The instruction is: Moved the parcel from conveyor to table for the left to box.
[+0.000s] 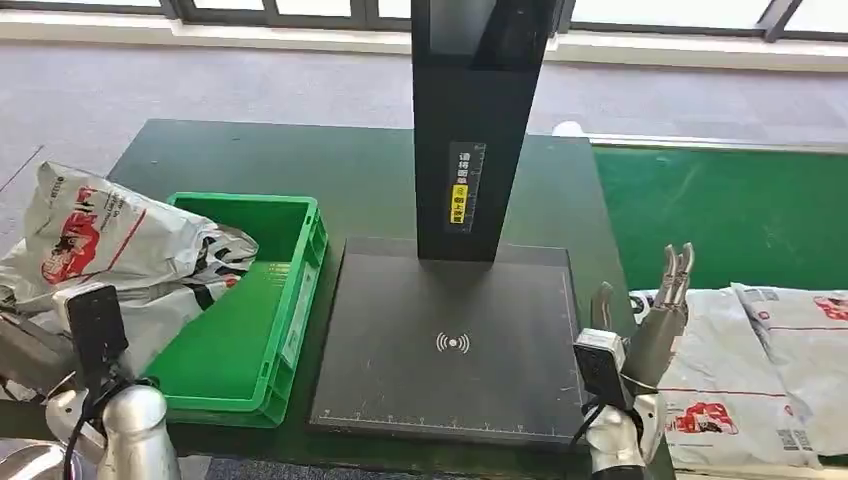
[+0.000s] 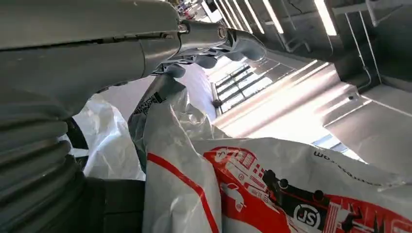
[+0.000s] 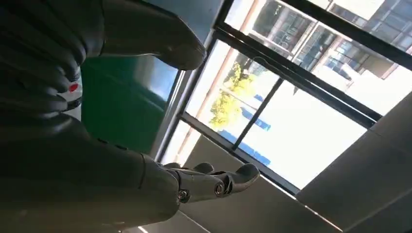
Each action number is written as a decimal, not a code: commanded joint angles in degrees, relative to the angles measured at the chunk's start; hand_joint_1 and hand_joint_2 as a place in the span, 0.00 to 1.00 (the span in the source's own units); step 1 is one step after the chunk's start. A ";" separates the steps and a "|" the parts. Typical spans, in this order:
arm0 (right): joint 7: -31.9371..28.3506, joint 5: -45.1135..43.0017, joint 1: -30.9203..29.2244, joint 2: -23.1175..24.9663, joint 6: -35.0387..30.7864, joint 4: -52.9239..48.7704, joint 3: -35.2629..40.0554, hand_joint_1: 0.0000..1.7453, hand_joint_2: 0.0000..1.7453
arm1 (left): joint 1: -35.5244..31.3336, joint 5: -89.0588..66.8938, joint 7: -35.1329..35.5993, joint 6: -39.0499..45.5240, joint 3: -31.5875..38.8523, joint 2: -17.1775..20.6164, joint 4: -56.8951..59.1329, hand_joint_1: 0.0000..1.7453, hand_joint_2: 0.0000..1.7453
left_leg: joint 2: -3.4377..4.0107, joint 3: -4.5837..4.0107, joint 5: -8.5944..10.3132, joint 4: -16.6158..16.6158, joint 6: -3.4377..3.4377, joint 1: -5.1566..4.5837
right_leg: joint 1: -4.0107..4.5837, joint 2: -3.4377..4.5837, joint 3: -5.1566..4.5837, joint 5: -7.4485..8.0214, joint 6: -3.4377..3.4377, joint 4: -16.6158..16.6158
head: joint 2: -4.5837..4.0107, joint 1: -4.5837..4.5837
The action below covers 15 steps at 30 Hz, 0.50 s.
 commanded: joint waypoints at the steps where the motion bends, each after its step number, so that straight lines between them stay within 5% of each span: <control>1: 0.09 0.61 -2.39 2.00 0.49 4.55 -4.38 0.00 1.00 | 0.71 -0.92 0.05 -0.26 3.30 -2.32 -0.46 0.00 1.00 | 0.12 0.14 -0.03 -0.10 -0.01 -0.01 | 0.00 0.07 0.12 0.00 -0.05 -0.10 | 0.00 0.00; 2: 0.09 0.45 -2.43 1.82 0.27 4.74 -4.23 0.00 1.00 | 0.10 0.91 -4.31 -0.26 5.44 -2.32 2.69 0.00 1.00 | 0.10 0.12 -0.04 -0.07 -0.01 0.00 | 0.01 0.06 0.12 0.00 -0.04 -0.08 | 0.00 0.00; 7: 0.09 1.48 -1.94 2.27 1.33 3.75 -5.99 0.00 1.00 | 1.98 -24.95 15.28 -0.26 -11.21 -2.32 3.26 0.00 1.00 | -0.16 0.08 0.01 -0.09 0.00 -0.02 | -0.01 -0.22 0.14 -0.04 -0.04 -0.11 | 0.00 0.00; 11: 0.09 1.85 -1.88 2.38 1.84 3.36 -6.66 0.00 1.00 | 2.13 -28.35 16.30 -0.26 -12.75 -2.32 4.52 0.00 1.00 | -0.13 0.10 0.02 -0.08 0.02 -0.03 | -0.03 -0.17 0.07 -0.02 -0.01 -0.11 | 0.02 0.00; 12: 0.09 1.88 -1.75 2.68 1.89 3.25 -6.83 0.00 1.00 | -2.81 -22.93 16.21 -0.26 -12.44 4.88 11.72 0.00 1.00 | -0.12 0.16 0.02 -0.14 0.02 -0.05 | -0.05 -0.18 0.14 -0.01 -0.02 -0.18 | 0.02 0.00; 13: 0.09 2.30 -1.72 2.84 2.23 3.03 -7.27 0.00 1.00 | 1.21 -31.29 18.18 -0.26 -13.90 -2.32 6.65 0.00 1.00 | -0.04 0.13 -0.01 -0.09 0.02 -0.04 | -0.03 -0.07 0.15 0.00 -0.01 -0.12 | 0.00 0.00; 15: 0.09 2.35 -1.52 2.84 2.23 2.82 -7.46 0.00 1.00 | 1.36 -34.63 20.52 -0.26 -15.29 -2.32 7.50 0.00 1.00 | -0.08 0.18 0.01 -0.17 0.01 -0.06 | -0.05 -0.12 0.21 0.00 -0.02 -0.18 | 0.02 0.00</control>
